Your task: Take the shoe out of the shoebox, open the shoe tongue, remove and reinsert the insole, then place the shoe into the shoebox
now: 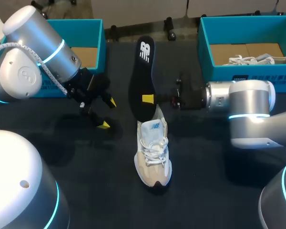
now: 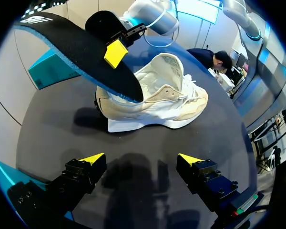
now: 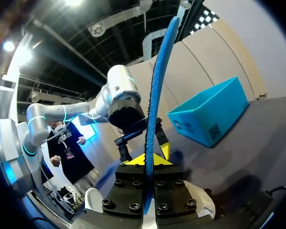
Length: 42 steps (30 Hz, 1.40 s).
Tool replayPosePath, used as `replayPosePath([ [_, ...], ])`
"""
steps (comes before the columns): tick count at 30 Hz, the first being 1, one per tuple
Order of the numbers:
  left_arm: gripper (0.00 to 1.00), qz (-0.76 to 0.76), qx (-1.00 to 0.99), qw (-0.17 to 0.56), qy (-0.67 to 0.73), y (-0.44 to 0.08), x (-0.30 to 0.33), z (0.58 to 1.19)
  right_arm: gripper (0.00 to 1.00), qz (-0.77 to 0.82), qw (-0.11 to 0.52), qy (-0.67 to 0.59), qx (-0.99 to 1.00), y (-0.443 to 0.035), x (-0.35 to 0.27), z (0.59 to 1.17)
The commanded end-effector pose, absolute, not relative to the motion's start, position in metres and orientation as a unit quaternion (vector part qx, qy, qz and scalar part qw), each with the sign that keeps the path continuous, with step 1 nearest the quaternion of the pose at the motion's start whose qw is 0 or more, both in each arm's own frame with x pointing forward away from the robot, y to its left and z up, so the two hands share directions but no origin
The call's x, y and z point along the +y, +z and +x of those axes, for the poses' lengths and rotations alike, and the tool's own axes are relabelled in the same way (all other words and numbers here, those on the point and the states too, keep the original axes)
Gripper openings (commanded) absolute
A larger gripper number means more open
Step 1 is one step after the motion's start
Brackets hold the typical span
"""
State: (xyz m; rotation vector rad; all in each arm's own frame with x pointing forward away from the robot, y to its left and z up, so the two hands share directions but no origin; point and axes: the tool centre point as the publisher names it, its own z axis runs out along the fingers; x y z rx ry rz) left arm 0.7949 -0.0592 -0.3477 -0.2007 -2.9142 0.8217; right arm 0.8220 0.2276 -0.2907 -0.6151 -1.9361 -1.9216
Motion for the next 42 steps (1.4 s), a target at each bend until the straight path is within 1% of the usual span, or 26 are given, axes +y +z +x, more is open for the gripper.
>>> replayPosePath([
  [1, 1.00, -0.066, -0.959, 0.052, 0.270, -0.348, -0.059, 0.794, 0.00, -0.207, 0.182, -0.672, -0.687, -0.289, 0.222, 0.822],
  [8, 1.00, -0.066, -0.959, 0.052, 0.270, -0.348, -0.059, 0.794, 0.00, -0.199, 0.202, -0.661, -0.694, -0.290, 0.218, 0.821],
  [16, 1.00, -0.066, -0.959, 0.052, 0.270, -0.348, -0.059, 0.794, 0.00, -0.196, 0.210, -0.658, -0.697, -0.292, 0.214, 0.820],
  [42, 1.00, -0.066, -0.959, 0.052, 0.270, -0.348, -0.059, 0.794, 0.00, -0.188, 0.177, -0.657, -0.709, -0.309, 0.208, 0.823],
])
